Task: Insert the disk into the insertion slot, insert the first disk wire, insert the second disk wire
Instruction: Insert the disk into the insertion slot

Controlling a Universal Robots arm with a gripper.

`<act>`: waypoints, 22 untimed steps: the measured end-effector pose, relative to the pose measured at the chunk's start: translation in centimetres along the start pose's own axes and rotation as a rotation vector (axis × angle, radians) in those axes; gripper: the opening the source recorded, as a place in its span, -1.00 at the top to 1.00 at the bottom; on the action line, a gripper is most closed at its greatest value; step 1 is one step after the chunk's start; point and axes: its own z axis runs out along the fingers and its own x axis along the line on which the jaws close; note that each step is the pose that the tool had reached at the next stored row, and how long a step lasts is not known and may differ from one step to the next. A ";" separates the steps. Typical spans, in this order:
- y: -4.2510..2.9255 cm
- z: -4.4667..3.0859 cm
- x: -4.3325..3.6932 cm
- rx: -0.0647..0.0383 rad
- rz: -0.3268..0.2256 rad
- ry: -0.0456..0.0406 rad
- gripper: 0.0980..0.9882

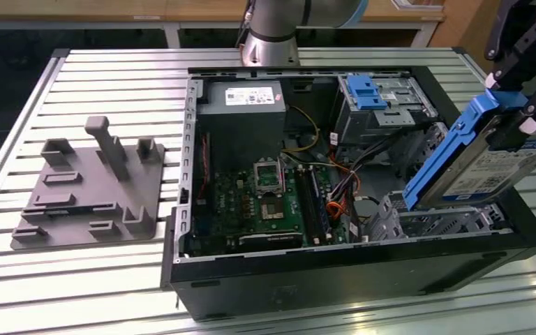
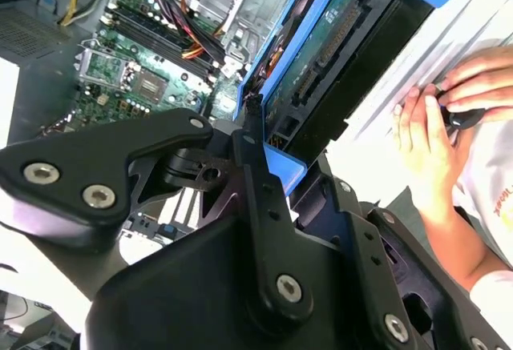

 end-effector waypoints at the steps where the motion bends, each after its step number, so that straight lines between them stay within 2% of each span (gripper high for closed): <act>1: 0.00 0.00 0.01 0.000 0.000 -0.0062 0.40; 6: 0.00 0.00 0.05 -0.001 -0.001 -0.0374 0.40; 8: 0.00 0.00 0.07 -0.001 -0.002 -0.0460 0.40; 14: -0.01 0.00 0.06 -0.001 -0.002 -0.0464 0.40; 18: -0.47 0.00 0.05 -0.001 -0.002 -0.0465 0.40; 22: -0.50 0.08 0.04 -0.001 -0.002 -0.0466 0.40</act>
